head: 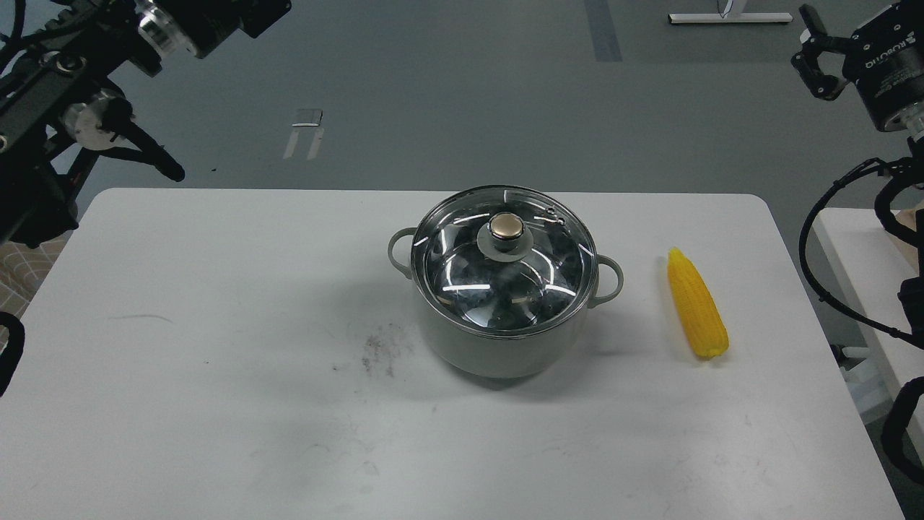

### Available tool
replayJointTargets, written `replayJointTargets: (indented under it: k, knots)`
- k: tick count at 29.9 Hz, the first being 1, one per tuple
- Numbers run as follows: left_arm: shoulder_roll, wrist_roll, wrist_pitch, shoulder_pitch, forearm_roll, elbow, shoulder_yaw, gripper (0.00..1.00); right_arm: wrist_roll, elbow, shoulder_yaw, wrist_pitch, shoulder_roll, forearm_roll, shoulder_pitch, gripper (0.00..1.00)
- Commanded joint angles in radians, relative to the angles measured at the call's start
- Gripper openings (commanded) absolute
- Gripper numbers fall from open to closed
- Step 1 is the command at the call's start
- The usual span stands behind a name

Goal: Open pot and put corn in
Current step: 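Raise the left arm and move the left gripper toward the pot, then lower the left gripper onto the glass lid knob and grasp it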

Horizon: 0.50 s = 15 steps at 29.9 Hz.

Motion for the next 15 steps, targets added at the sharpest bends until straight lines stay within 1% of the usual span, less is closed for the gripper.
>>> replayJointTargets:
  k: [1, 2, 6, 8, 10, 11, 15]
  knots:
    - [-0.027, -0.005, 0.045, 0.012, 0.387, -0.174, 0.007, 0.92, 0.0, -0.002, 0.002, 0.0, -0.004, 0.0, -0.002, 1.0]
    - [-0.049, -0.012, 0.046, 0.018, 0.513, -0.215, 0.029, 0.92, 0.0, 0.0, 0.002, 0.0, -0.004, 0.0, -0.002, 1.0]
    - [-0.069, -0.04, 0.058, 0.023, 0.785, -0.306, 0.106, 0.92, 0.0, 0.0, 0.004, 0.0, -0.004, 0.0, -0.01, 1.0]
    - [-0.07, -0.057, 0.104, 0.026, 0.928, -0.353, 0.177, 0.92, 0.0, 0.0, 0.01, 0.0, -0.004, 0.0, -0.019, 1.0]
    - [-0.07, -0.063, 0.136, 0.028, 0.974, -0.361, 0.217, 0.92, 0.0, 0.0, 0.01, 0.0, -0.004, 0.0, -0.022, 1.0]
    - [-0.07, -0.064, 0.165, 0.026, 1.005, -0.36, 0.257, 0.92, 0.0, 0.0, 0.01, 0.0, -0.006, 0.0, -0.022, 1.0]
    - [-0.075, -0.064, 0.21, 0.026, 1.071, -0.35, 0.339, 0.92, 0.0, 0.0, 0.01, 0.0, -0.004, 0.0, -0.022, 1.0]
